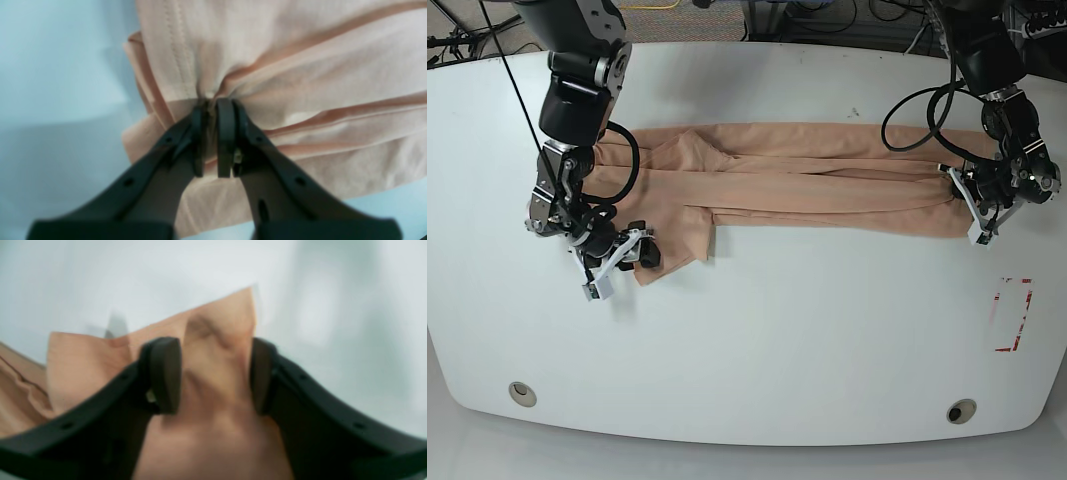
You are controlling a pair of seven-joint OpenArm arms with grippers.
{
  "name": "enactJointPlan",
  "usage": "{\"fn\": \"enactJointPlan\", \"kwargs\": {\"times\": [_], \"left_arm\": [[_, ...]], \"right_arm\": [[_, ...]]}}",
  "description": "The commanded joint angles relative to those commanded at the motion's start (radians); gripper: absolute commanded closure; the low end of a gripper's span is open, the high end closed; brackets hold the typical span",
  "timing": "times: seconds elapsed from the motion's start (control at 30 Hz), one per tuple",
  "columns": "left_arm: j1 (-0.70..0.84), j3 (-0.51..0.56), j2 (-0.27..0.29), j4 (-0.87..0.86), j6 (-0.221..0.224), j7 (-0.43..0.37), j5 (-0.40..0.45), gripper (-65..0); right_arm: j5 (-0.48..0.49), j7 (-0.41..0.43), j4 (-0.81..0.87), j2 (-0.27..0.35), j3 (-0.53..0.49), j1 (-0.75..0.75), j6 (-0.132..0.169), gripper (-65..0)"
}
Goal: Fold the T-shirt properly
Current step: 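Fold the strip end held by the right gripper over toward the middle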
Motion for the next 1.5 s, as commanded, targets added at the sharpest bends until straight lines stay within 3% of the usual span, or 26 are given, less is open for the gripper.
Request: {"fn": "enactJointPlan", "kwargs": {"times": [0.03, 0.07, 0.23, 0.33, 0.6, 0.83, 0.97, 1.13, 1.33, 1.43, 1.5], "left_arm": [[0.000, 0.000, 0.000, 0.000, 0.000, 0.000, 0.000, -5.0], [0.000, 0.000, 0.000, 0.000, 0.000, 0.000, 0.000, -5.0], [0.000, 0.000, 0.000, 0.000, 0.000, 0.000, 0.000, -5.0], [0.002, 0.000, 0.000, -0.002, 0.000, 0.000, 0.000, -5.0], [0.002, 0.000, 0.000, -0.002, 0.000, -0.002, 0.000, -5.0], [0.002, 0.002, 0.000, -0.005, 0.000, -0.002, 0.002, -5.0], [0.002, 0.002, 0.000, -0.005, 0.000, -0.002, 0.002, -5.0], [0.002, 0.002, 0.000, -0.005, 0.000, -0.002, 0.002, -5.0], [0.002, 0.002, 0.000, -0.005, 0.000, -0.002, 0.031, -5.0], [-0.002, 0.002, 0.005, -0.005, 0.000, -0.003, 0.064, -5.0], [-0.003, 0.002, 0.006, -0.005, 0.000, -0.003, 0.080, -5.0]], "right_arm": [[0.002, 0.000, 0.000, 0.002, -0.008, 0.003, 0.000, -3.2], [0.003, 0.000, 0.002, 0.002, -0.009, 0.003, 0.000, -1.3], [0.034, -0.005, 0.089, 0.002, -0.003, -0.005, 0.000, 0.0], [0.123, -0.025, 0.207, 0.002, -0.003, -0.051, 0.000, 0.0], [0.436, -0.265, 0.471, 0.054, -0.003, -0.124, 0.000, 0.0], [0.760, -0.377, 0.605, 0.084, 0.025, -0.238, 0.000, 0.0], [0.895, -0.408, 0.658, 0.089, 0.023, -0.308, 0.000, 0.0], [0.971, -0.416, 0.701, 0.089, 0.020, -0.385, 0.000, 0.0], [0.984, -0.417, 0.775, 0.081, 0.015, -0.463, 0.000, 0.0], [0.984, -0.417, 0.798, 0.084, -0.032, -0.486, 0.000, -3.3], [0.984, -0.417, 0.802, 0.091, -0.074, -0.497, 0.000, -8.9]]}}
